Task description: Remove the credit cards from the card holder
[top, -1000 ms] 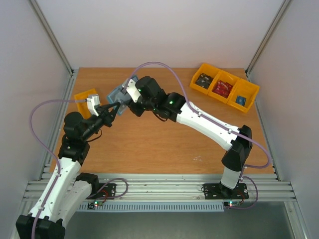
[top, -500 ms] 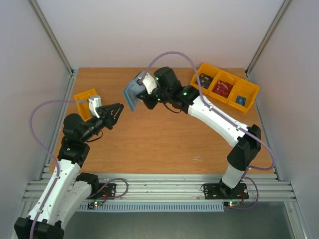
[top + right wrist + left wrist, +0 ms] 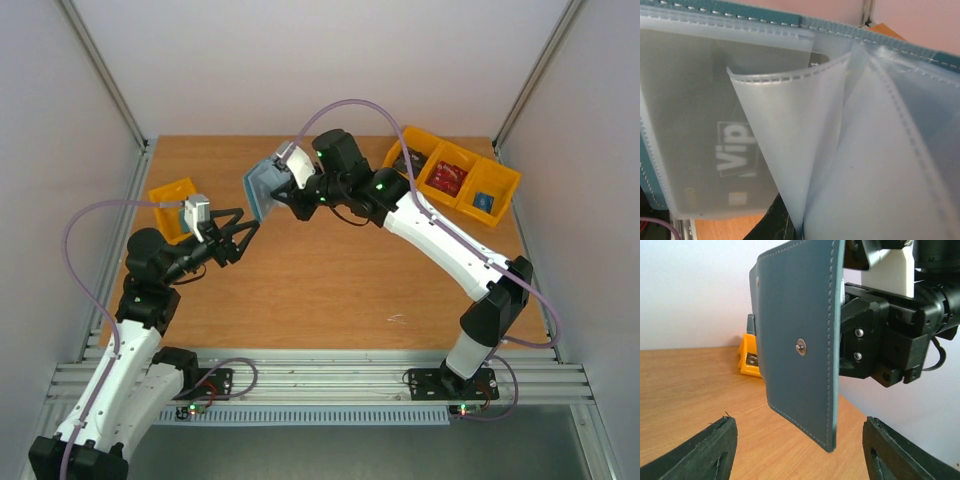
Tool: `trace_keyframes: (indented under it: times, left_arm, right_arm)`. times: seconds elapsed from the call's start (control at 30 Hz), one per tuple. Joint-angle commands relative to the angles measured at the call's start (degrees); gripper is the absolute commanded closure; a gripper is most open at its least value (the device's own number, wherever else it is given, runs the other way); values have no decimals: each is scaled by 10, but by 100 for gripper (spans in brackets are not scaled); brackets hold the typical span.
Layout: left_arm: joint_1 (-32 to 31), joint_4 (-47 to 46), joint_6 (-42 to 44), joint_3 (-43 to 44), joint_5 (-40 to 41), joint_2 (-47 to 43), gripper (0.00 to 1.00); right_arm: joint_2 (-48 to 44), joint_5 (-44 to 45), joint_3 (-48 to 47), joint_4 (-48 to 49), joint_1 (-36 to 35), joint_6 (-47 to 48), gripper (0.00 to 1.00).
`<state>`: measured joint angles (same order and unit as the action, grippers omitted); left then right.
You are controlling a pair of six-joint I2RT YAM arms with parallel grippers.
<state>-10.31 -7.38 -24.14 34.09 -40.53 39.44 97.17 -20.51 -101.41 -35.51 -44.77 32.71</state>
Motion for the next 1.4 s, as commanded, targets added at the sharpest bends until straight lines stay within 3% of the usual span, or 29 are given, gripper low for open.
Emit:
trace_keyframes:
  times: [0.0,0.3,0.4,0.53,0.57,0.67,0.77,0.97,1.07,1.23,1.37]
  left_arm:
    - [-1,-34,15,21,1,2,33]
    - [-1,-7,27,19,52,-7,55]
    - [-1,5,34,17,64,-10,60]
    - [-1,9,43,17,71,-15,94]
    - [-1,6,44,17,65,-16,99]
    - [-1,-3,40,14,38,-19,100]
    - [-1,-10,34,10,12,-25,100]
    - [-1,26,44,20,38,-20,100]
    - [-1,65,67,29,94,-18,100]
    - [-2,166,179,53,217,-1,100]
    - [-14,214,352,62,314,9,100]
  right_arm:
    - [11,-1,-35,-18,-26,24,99]
    - [-10,-71,-21,-20,-26,55,99]
    - [-16,-143,-24,-30,-18,66,99]
    - [-14,-225,-41,-62,-10,74,99]
    - [-16,-238,-40,-62,-4,68,99]
    - [-29,-254,-22,-31,24,27,97]
    - [-47,-210,12,7,52,-8,88]
    - [-33,94,4,-27,58,-54,72]
    - [-21,186,-21,-68,59,-64,67]
    - [-18,190,-53,-103,51,-56,56]
    - [-23,131,-44,-73,-18,20,45]
